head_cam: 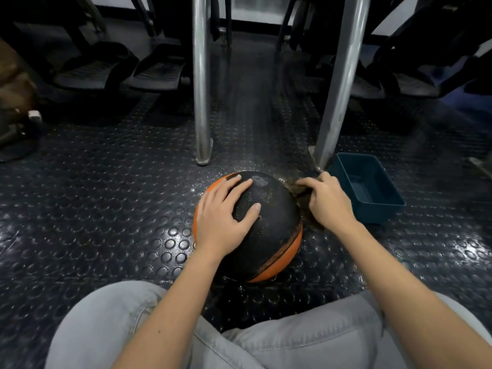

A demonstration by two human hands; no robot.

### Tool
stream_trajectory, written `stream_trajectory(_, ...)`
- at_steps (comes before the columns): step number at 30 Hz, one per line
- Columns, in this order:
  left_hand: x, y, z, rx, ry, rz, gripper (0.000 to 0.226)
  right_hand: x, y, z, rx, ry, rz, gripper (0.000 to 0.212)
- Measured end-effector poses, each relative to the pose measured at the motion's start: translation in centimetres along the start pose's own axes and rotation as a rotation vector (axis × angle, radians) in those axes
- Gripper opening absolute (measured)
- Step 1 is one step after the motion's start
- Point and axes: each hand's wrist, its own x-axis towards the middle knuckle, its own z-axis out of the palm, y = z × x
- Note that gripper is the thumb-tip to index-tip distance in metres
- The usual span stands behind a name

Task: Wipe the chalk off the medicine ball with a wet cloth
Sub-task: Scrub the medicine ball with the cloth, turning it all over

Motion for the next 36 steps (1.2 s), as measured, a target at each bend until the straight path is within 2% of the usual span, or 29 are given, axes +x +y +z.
stream_trajectory(2, -0.3, -0.3, 0.0, -0.018, 0.012, 0.001, 0.053, -0.5, -0.3, -0.6, 0.194, 0.116, -0.008, 0.044)
stream_trajectory(4, -0.5, -0.6, -0.2, -0.029, 0.007, -0.002, 0.053, -1.8, -1.6, -0.8, 0.406, 0.17, -0.149, 0.042)
stream_trajectory(6, -0.4, -0.7, -0.4, -0.037, -0.012, 0.01, 0.052, -2.6, -2.1, 0.3, 0.395, 0.082, -0.183, 0.043)
stream_trajectory(9, -0.1, -0.4, -0.5, -0.041, -0.037, 0.028, 0.052, -0.4, 0.1, 0.8, 0.185, -0.093, 0.063, 0.046)
stream_trajectory(11, -0.3, -0.5, -0.4, -0.045, -0.036, 0.038, 0.051, 0.0, 0.8, 0.0, 0.221, 0.024, 0.147, 0.044)
stream_trajectory(13, -0.6, -0.6, -0.5, -0.055, -0.018, 0.05, 0.05, -1.0, -0.5, -1.0, 0.422, 0.216, 0.017, 0.042)
stream_trajectory(14, -0.5, -0.6, -0.6, -0.055, -0.022, 0.057, 0.05, -1.6, -1.3, -1.2, 0.5, 0.217, -0.081, 0.043)
stream_trajectory(16, -0.5, -0.5, -0.6, -0.051, -0.056, 0.068, 0.05, -2.5, -1.8, -0.1, 0.447, 0.066, -0.146, 0.046)
stream_trajectory(18, -0.3, -0.3, -0.5, -0.051, -0.063, 0.083, 0.05, -1.1, -0.2, 0.5, 0.219, -0.103, 0.01, 0.047)
stream_trajectory(19, -0.3, -0.2, -0.4, -0.042, -0.053, 0.091, 0.05, -0.4, 0.6, 0.4, 0.131, -0.13, 0.089, 0.048)
stream_trajectory(21, -0.4, -0.2, -0.2, -0.042, -0.036, 0.106, 0.05, 0.2, 0.8, -0.3, 0.181, -0.031, 0.132, 0.049)
stream_trajectory(24, -0.7, -0.4, -0.2, -0.038, -0.03, 0.106, 0.053, -1.7, -2.1, -1.2, 0.343, 0.196, -0.153, 0.048)
stream_trajectory(26, -0.6, -0.2, -0.4, -0.042, -0.055, 0.095, 0.062, -2.7, -2.4, -0.2, 0.139, 0.184, -0.295, 0.048)
stream_trajectory(29, -0.5, 0.3, -0.8, -0.076, -0.103, 0.059, 0.079, -0.7, 0.0, 0.4, 0.007, 0.14, -0.091, 0.045)
stream_trajectory(31, -0.8, 0.4, -0.9, -0.085, -0.102, 0.055, 0.084, -0.4, 0.0, -0.7, 0.116, 0.255, -0.031, 0.046)
stream_trajectory(32, -0.9, 0.4, -1.0, -0.089, -0.093, 0.059, 0.085, -0.5, -0.7, -1.3, 0.208, 0.317, -0.086, 0.047)
stream_trajectory(34, -0.7, 0.6, -1.0, -0.081, -0.096, 0.052, 0.085, -1.3, -2.2, -1.1, 0.236, 0.255, -0.242, 0.048)
stream_trajectory(36, -0.8, 0.8, -0.9, -0.085, -0.1, 0.057, 0.085, -1.4, -2.0, -0.2, 0.133, 0.099, -0.223, 0.046)
